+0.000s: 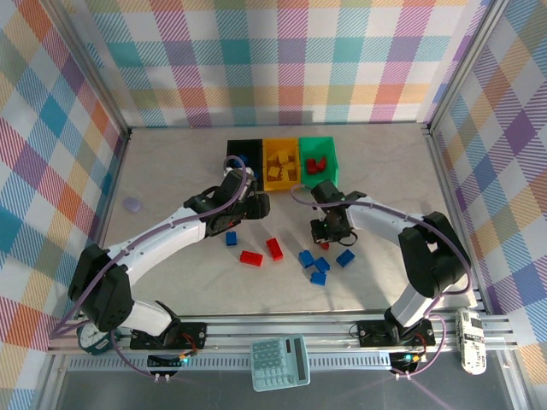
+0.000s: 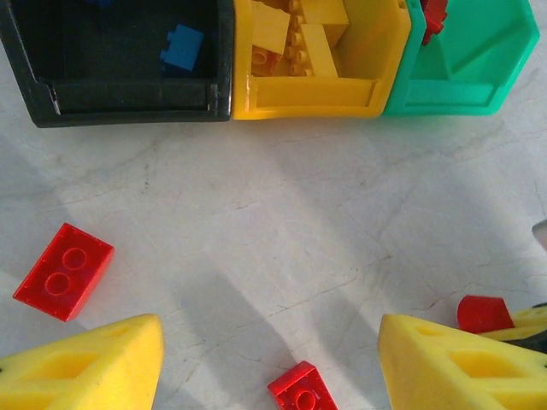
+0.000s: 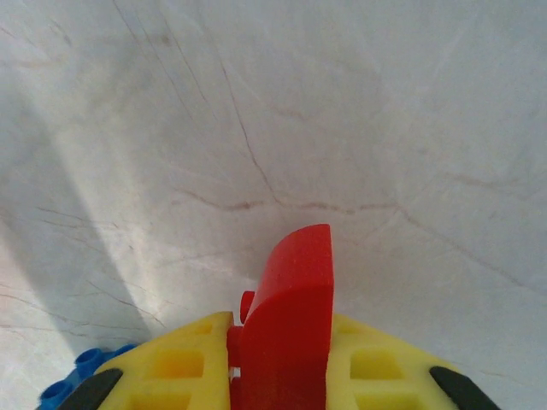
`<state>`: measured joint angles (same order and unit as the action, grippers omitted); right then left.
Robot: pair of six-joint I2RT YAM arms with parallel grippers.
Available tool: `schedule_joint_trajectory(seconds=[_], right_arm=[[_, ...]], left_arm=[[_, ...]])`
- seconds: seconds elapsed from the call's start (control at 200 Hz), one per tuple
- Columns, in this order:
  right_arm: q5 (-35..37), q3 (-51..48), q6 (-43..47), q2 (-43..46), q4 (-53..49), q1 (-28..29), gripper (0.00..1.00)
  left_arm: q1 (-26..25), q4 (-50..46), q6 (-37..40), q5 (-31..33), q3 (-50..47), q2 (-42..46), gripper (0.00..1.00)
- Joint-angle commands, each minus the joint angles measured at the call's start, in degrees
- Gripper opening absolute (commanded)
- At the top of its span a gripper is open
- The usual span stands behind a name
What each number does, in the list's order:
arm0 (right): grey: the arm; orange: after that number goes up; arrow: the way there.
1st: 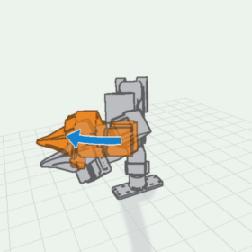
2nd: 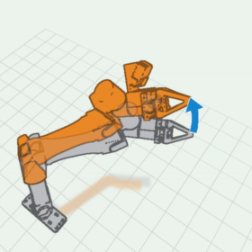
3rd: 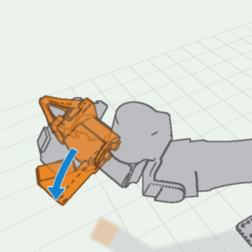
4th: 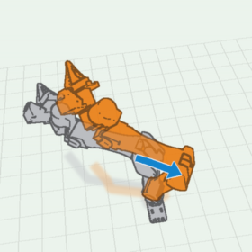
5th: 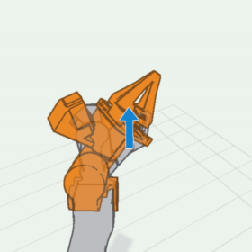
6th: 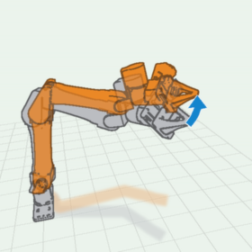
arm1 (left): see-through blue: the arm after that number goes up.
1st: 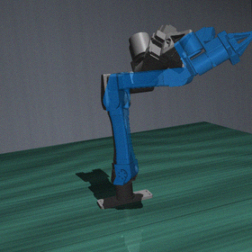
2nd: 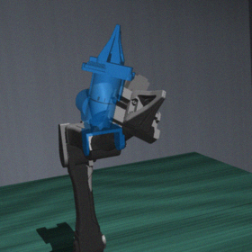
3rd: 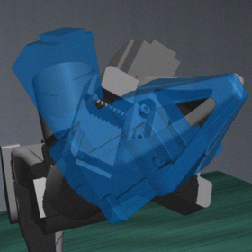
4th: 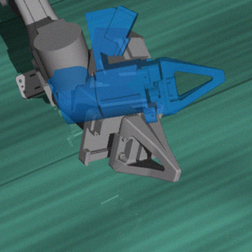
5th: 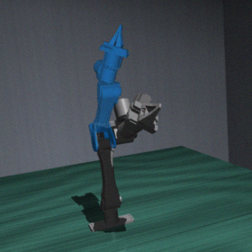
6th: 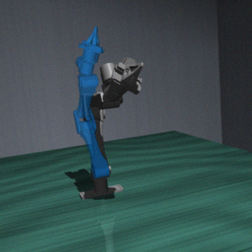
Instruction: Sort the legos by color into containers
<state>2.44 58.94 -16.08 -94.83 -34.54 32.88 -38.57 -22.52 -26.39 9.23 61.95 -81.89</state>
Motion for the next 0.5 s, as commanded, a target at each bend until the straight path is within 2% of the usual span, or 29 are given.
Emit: schedule_joint_trajectory(seconds=[0.0, 0.26, 0.495], right_arm=[[2.99, 6.1, 3.69, -0.25, -2.57, 0.08, 0.09], [3.24, 22.37, 9.24, -4.68, -4.88, -4.79, 0.08], [1.2, 40.85, 10.36, -17.21, -4.27, -9.42, 0.06]], left_arm=[[0.21, -1.35, -1.44, -1.56, -1.13, 2.32, 0.67], [0.16, -3.28, -2.35, -1.64, -2.25, 4.8, 0.67], [0.16, -6.77, -1.21, -0.01, -1.43, 6.91, 0.67]])
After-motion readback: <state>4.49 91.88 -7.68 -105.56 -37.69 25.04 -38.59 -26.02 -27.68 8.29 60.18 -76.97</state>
